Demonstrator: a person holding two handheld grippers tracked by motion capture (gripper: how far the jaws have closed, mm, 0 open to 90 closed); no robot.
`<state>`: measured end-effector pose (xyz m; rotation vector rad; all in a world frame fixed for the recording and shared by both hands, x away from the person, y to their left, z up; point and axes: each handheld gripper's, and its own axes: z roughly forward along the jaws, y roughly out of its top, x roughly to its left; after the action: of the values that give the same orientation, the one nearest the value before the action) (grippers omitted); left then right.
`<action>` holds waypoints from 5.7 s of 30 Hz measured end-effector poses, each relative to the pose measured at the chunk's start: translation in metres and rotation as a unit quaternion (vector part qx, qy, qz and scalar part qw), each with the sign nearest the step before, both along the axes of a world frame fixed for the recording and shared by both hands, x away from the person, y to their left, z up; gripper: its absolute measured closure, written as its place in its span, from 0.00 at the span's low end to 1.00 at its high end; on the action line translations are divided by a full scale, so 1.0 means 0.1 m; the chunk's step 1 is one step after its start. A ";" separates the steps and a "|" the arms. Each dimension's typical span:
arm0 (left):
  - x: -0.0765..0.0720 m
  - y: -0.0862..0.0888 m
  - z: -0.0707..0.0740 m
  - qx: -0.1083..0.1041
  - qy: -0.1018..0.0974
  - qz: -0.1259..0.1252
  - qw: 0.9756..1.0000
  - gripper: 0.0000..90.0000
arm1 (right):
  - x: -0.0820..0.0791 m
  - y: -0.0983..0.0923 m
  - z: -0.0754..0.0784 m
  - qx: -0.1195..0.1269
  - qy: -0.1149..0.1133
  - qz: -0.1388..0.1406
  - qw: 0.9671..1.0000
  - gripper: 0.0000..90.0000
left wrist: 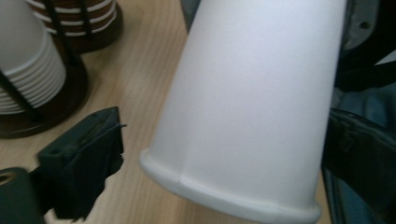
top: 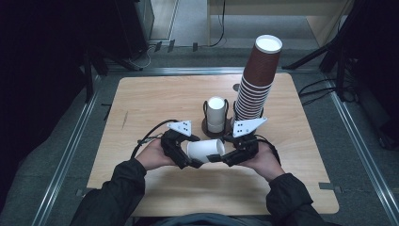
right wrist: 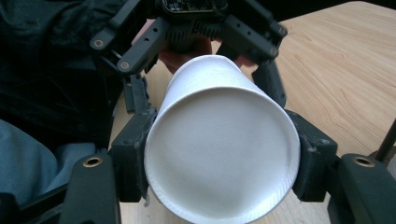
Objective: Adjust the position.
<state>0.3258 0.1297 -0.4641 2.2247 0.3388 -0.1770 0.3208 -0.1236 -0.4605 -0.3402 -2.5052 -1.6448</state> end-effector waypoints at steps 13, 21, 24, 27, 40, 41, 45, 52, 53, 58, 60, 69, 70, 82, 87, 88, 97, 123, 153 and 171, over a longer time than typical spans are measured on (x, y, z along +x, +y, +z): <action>-0.03 0.01 0.00 -0.009 -0.013 -0.007 1.000 0.23 | 0.01 0.00 0.01 0.015 0.011 0.001 1.000 0.39; -0.05 0.03 0.02 -0.013 -0.019 -0.007 1.000 0.28 | 0.02 -0.02 0.01 0.024 0.017 0.000 1.000 0.39; -0.05 0.03 0.04 -0.012 -0.020 -0.007 1.000 0.28 | 0.01 -0.02 0.02 0.027 0.013 0.000 1.000 0.38; -0.05 0.06 0.06 -0.006 -0.020 -0.003 1.000 0.28 | 0.01 -0.01 0.01 0.020 0.021 -0.005 1.000 0.29; -0.02 0.15 0.22 0.041 -0.025 0.005 0.999 0.29 | 0.01 0.04 -0.07 -0.052 0.008 -0.012 0.999 0.27; -0.02 0.15 0.23 0.046 -0.028 0.005 0.999 0.29 | 0.01 0.04 -0.08 -0.055 0.009 -0.012 0.998 0.27; -0.01 0.17 0.27 0.065 -0.031 0.008 0.997 0.29 | 0.02 0.04 -0.10 -0.065 0.002 -0.014 0.998 0.27; 0.05 0.19 0.26 0.094 -0.018 0.010 0.995 0.29 | 0.01 0.05 -0.12 -0.080 -0.003 -0.011 0.997 0.27; 0.06 0.19 0.25 0.100 -0.017 0.008 0.995 0.29 | 0.01 0.05 -0.13 -0.082 -0.004 -0.011 0.997 0.27; 0.07 0.16 0.22 0.126 -0.022 0.005 0.992 0.29 | 0.01 0.05 -0.14 -0.093 -0.003 -0.014 0.996 0.27; 0.08 0.15 0.20 0.137 -0.022 0.008 0.990 0.29 | 0.01 0.05 -0.14 -0.098 -0.004 -0.016 0.995 0.27; 0.11 0.08 0.13 0.184 -0.022 0.004 0.983 0.29 | 0.01 0.07 -0.17 -0.116 -0.009 -0.014 0.993 0.27; 0.11 0.07 0.12 0.189 -0.023 0.003 0.982 0.29 | 0.01 0.07 -0.17 -0.117 -0.010 -0.014 0.993 0.27; 0.07 -0.08 0.02 0.232 -0.029 -0.020 0.972 0.29 | 0.01 0.08 -0.18 -0.119 -0.015 -0.013 0.993 0.27; 0.06 -0.14 -0.02 0.244 -0.027 -0.037 0.969 0.29 | 0.00 0.12 -0.20 -0.126 -0.013 -0.006 0.992 0.27; 0.06 -0.15 -0.02 0.245 -0.025 -0.038 0.968 0.29 | -0.01 0.13 -0.20 -0.128 -0.011 -0.005 0.992 0.27; 0.01 -0.22 0.03 0.239 -0.031 -0.052 0.969 0.29 | -0.02 0.22 -0.25 -0.143 -0.017 0.009 0.990 0.27; -0.02 -0.27 0.05 0.216 -0.033 -0.056 0.974 0.14 | -0.06 0.29 -0.26 -0.162 -0.050 0.033 0.985 0.38; -0.02 0.08 0.16 0.053 -0.031 0.008 0.998 0.00 | -0.02 0.08 -0.15 -0.108 -0.052 0.020 0.993 0.38; 0.05 0.05 0.01 -0.005 0.006 0.004 1.000 0.00 | -0.02 0.07 -0.13 -0.084 -0.044 0.030 0.995 0.37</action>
<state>0.3305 0.1350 -0.4635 2.2136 0.3530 -0.1880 0.3190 -0.1163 -0.4736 -0.2108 -2.6988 -1.4619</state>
